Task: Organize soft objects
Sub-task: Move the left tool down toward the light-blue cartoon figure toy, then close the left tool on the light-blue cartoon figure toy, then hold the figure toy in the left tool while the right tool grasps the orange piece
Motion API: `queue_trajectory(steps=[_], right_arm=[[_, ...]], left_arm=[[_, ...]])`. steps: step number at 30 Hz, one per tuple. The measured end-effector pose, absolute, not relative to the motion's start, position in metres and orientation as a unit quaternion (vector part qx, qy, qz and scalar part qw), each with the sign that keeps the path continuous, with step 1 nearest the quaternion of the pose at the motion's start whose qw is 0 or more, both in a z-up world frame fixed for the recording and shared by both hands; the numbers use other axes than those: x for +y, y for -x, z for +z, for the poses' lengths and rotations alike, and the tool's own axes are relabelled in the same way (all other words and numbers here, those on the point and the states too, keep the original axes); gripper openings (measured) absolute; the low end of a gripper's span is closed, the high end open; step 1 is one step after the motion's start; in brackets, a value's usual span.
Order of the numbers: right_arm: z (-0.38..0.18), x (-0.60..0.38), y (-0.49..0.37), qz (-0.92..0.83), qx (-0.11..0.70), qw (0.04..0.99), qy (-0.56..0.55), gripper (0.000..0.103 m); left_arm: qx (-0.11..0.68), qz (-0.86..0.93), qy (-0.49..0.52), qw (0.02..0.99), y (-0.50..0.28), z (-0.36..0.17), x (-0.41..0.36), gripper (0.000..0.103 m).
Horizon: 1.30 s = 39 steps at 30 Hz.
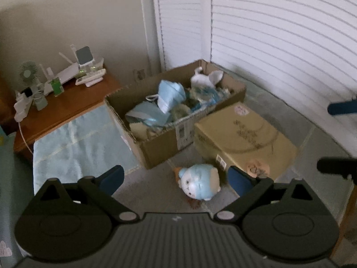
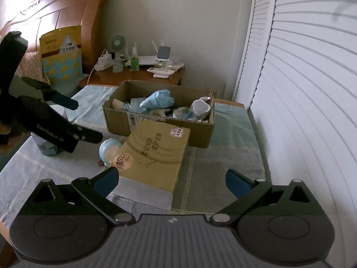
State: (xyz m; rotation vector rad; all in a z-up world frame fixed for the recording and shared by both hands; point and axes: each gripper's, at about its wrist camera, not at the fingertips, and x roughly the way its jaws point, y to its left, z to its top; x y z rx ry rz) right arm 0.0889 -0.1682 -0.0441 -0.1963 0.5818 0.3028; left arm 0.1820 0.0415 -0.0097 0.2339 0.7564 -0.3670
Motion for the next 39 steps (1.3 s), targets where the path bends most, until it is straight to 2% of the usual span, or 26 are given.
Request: queue_trajectory(steps=[3,5,10,16,19,21,23,39], right_arm=[[-0.045,-0.167,-0.092,0.148,0.287,0.941,0.096,0.103],[-0.045,-0.166,-0.093,0.148,0.288,0.941,0.097,0.103],[-0.047,-0.166,-0.098,0.147,0.292,0.94,0.095,0.103],[-0.049,-0.165,-0.104,0.145,0.297,0.939,0.095,0.103],[-0.049,-0.165,-0.105,0.147,0.297,0.939,0.095,0.103],[-0.05,-0.165,-0.105,0.148,0.297,0.938,0.096,0.103],[-0.05,-0.165,-0.105,0.15,0.296,0.938,0.096,0.103],[-0.041,-0.143,-0.104,0.19,0.271,0.934,0.133,0.102]], left_arm=[[0.373,-0.184,-0.119,0.901,-0.184,-0.018,0.042,0.09],[0.381,-0.192,-0.12,0.896,-0.186,-0.023,0.041,0.079],[0.396,-0.215,-0.116,0.885,-0.193,-0.033,0.039,0.069],[0.41,-0.242,-0.12,0.871,-0.198,-0.043,0.031,0.051],[0.413,-0.249,-0.118,0.868,-0.199,-0.045,0.028,0.051],[0.415,-0.256,-0.116,0.865,-0.199,-0.046,0.027,0.044],[0.414,-0.256,-0.12,0.865,-0.198,-0.046,0.025,0.043],[0.415,-0.249,-0.132,0.865,-0.147,-0.034,0.034,0.042]])
